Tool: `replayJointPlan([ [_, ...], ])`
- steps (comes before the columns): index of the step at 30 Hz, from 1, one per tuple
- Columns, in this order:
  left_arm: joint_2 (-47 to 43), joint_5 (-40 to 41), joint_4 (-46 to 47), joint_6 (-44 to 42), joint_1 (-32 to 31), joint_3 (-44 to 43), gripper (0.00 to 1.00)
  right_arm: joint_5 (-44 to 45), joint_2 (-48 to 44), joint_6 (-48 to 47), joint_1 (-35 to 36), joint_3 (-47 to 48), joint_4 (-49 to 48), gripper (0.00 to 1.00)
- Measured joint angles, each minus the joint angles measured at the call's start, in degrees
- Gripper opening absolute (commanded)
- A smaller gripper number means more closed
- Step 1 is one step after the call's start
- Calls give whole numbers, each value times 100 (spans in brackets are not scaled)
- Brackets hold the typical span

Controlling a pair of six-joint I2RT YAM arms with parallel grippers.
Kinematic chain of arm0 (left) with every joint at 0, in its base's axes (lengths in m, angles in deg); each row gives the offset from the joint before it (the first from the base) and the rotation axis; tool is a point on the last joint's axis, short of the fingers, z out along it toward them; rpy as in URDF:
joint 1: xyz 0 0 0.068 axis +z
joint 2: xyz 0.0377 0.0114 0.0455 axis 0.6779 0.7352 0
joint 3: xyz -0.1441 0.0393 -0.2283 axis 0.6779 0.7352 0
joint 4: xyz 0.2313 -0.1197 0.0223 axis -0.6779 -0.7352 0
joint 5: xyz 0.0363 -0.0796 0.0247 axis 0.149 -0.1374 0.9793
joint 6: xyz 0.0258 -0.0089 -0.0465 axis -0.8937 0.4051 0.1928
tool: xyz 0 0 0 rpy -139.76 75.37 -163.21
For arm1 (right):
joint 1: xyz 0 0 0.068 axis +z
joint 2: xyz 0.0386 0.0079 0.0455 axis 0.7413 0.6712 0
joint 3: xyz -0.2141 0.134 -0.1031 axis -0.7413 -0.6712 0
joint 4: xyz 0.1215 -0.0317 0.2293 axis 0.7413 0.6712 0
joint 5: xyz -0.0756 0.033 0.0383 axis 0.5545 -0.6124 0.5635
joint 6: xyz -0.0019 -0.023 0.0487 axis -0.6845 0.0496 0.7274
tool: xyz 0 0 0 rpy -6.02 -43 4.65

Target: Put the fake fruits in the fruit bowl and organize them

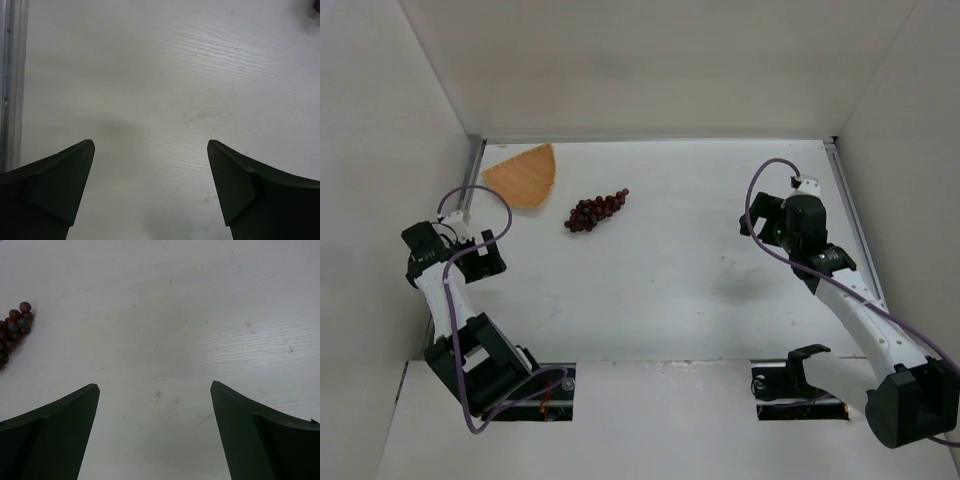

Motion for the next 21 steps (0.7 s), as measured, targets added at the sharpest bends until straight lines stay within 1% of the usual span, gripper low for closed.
replayJointPlan([
  [6, 9, 407, 26, 48, -306, -87, 100, 0, -11, 11, 0, -52, 0, 100],
  [9, -7, 752, 140, 131, -780, -341, 100, 2, -11, 11, 0, -52, -4, 100],
  [11, -94, 1049, 437, 160, -1401, -476, 100, 2, -4, 9, 0, -52, -2, 100],
  [13, -149, 1268, 791, 122, -2225, -601, 100, 2, 2, 9, 0, -52, -2, 100],
  [15, 9, 1340, 1029, 39, -3110, -914, 100, 2, 17, 11, 2, -52, -7, 100],
  [16, 201, 1349, 1126, -4, -3486, -1163, 100, 2, 28, 11, 7, -52, -7, 100],
  [18, 728, 1325, 1342, -133, -4009, -1709, 100, 2, 68, 11, 24, -52, -9, 100],
  [21, 1714, 1316, 1611, -380, -4498, -2507, 100, 9, 79, 37, 90, -52, 0, 100],
])
